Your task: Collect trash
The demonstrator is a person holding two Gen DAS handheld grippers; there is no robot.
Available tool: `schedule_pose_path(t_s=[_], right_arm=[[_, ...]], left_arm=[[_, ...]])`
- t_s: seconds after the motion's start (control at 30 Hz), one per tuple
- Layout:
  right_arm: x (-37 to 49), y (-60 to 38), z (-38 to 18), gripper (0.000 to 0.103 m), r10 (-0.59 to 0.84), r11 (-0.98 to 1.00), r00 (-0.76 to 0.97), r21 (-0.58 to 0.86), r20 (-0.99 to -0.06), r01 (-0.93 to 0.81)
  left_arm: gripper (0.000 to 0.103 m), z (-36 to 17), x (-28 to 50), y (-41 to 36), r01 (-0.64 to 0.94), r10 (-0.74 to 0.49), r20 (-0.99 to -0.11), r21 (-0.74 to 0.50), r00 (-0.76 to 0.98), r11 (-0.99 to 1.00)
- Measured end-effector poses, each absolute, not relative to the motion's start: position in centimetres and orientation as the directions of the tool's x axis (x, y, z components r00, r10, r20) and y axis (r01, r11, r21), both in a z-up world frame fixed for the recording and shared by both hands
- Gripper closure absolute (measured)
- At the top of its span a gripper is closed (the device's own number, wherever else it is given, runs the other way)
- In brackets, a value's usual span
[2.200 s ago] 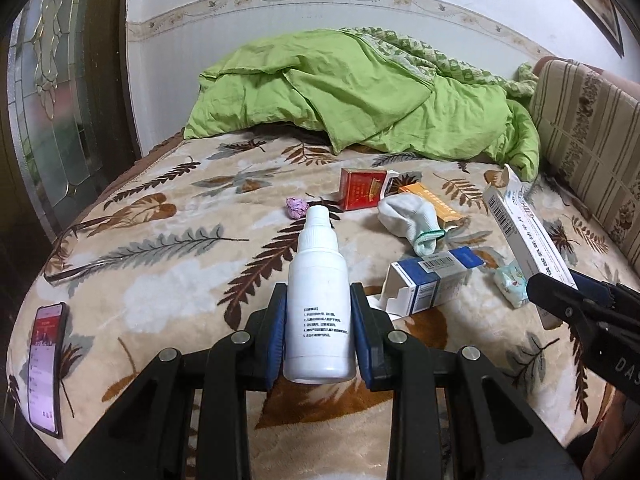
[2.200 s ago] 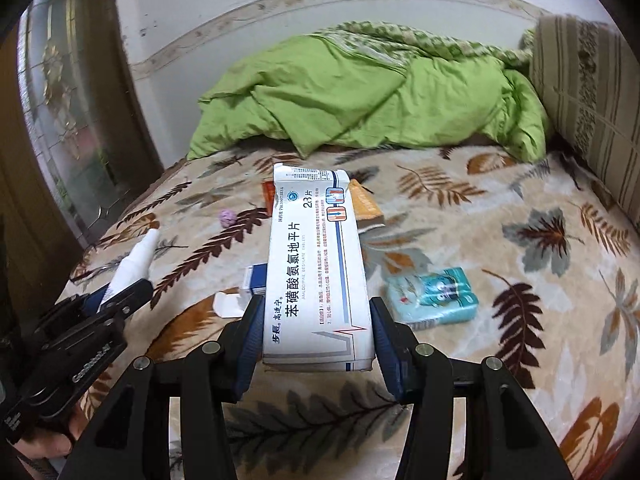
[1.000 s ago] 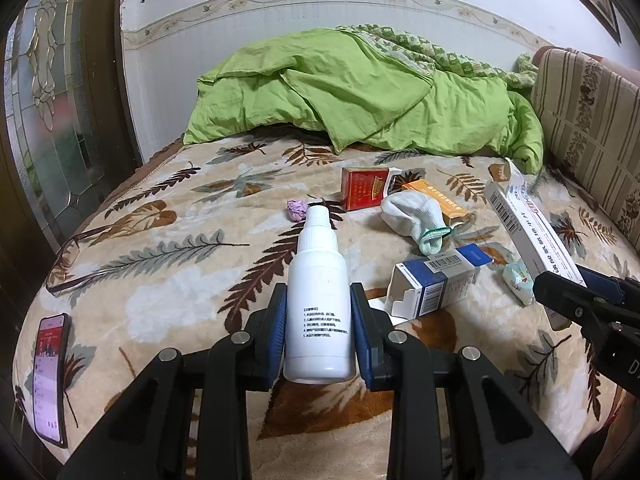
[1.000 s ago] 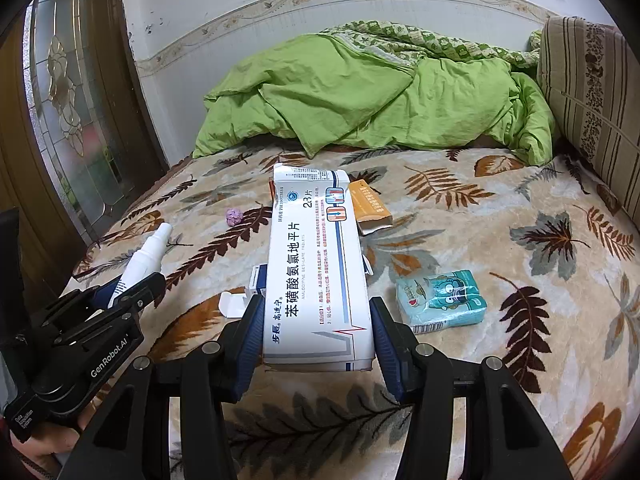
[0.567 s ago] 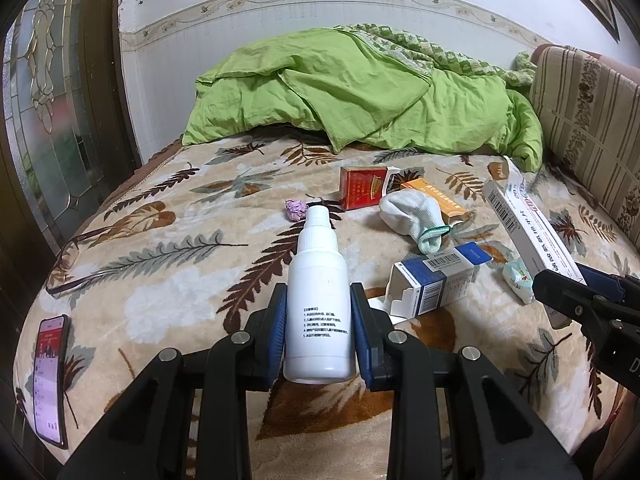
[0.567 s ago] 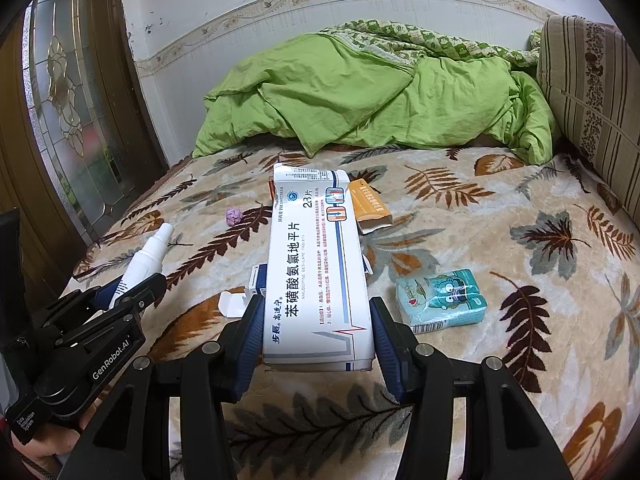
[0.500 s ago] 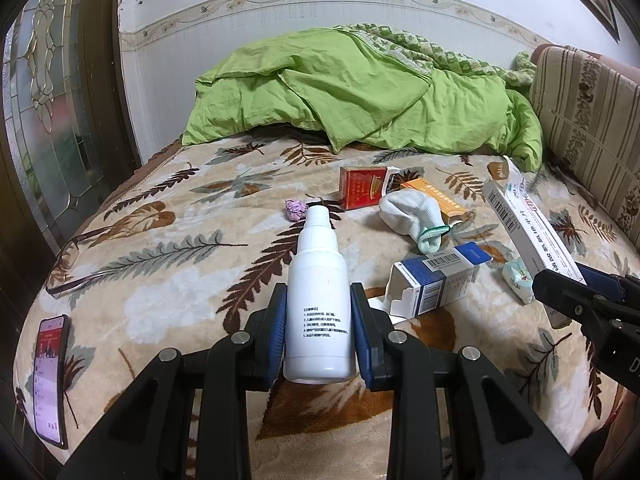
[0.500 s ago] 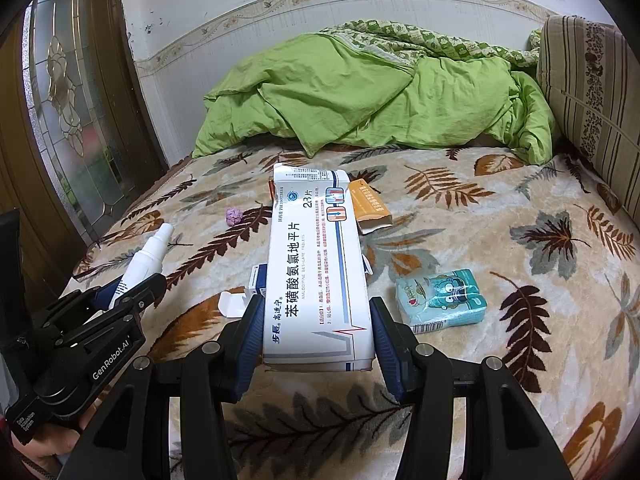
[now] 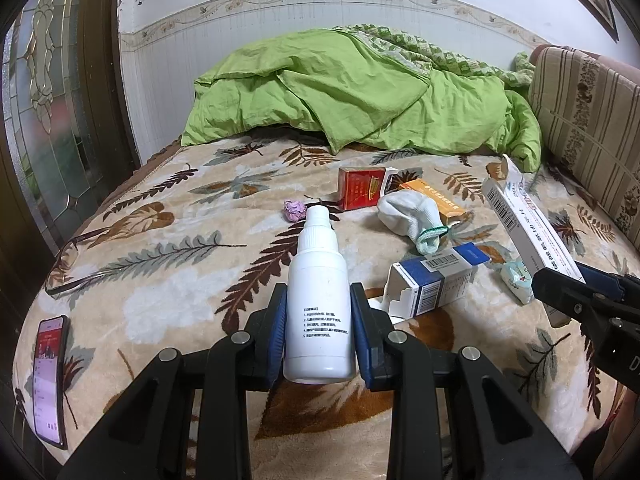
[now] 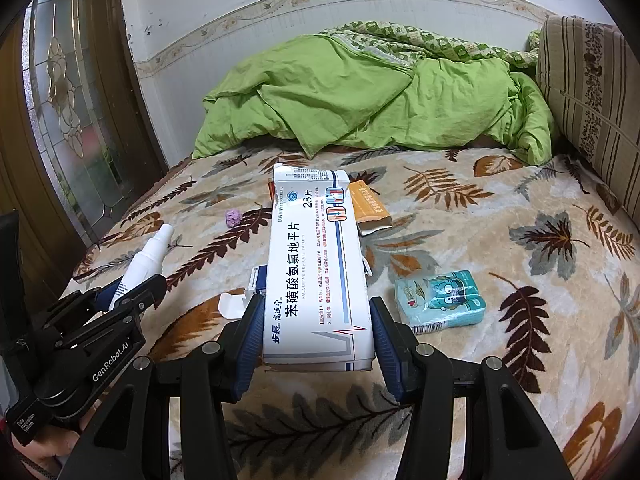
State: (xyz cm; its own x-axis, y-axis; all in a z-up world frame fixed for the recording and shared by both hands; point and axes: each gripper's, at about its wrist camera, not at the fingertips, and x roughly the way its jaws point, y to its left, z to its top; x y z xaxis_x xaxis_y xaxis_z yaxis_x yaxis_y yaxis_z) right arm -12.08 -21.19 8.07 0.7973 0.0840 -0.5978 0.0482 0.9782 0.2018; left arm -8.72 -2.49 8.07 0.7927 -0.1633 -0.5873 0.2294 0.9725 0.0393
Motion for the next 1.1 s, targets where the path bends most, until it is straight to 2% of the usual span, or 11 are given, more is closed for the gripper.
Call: schedule_pose_path(t_s=[0.37,0.53,1.1], right_arm=[[-13.1,-21.1,8.6,0.048,0.091,0.973,0.806,0.226,-0.584,0.054],[-15.3,-22.6,8.8,0.048,0.118,0.947,0.806,0.31,-0.58,0.085],[-26.6,-28.6,11.5,0.048,0.083,0.899,0.811,0.395,-0.579,0.19]], left_arm=[[0.074,8.1,-9.3,-3.1,0.26,-0.191,-0.574,0.039,0.796,0.965],[0.074,8.8,-10.9,-3.5,0.297,-0.223,-0.565,0.041,0.794,0.954],[0.074,10.8,-17.1,-10.2,0.526,-0.429,-0.603,-0.019,0.672,0.851]])
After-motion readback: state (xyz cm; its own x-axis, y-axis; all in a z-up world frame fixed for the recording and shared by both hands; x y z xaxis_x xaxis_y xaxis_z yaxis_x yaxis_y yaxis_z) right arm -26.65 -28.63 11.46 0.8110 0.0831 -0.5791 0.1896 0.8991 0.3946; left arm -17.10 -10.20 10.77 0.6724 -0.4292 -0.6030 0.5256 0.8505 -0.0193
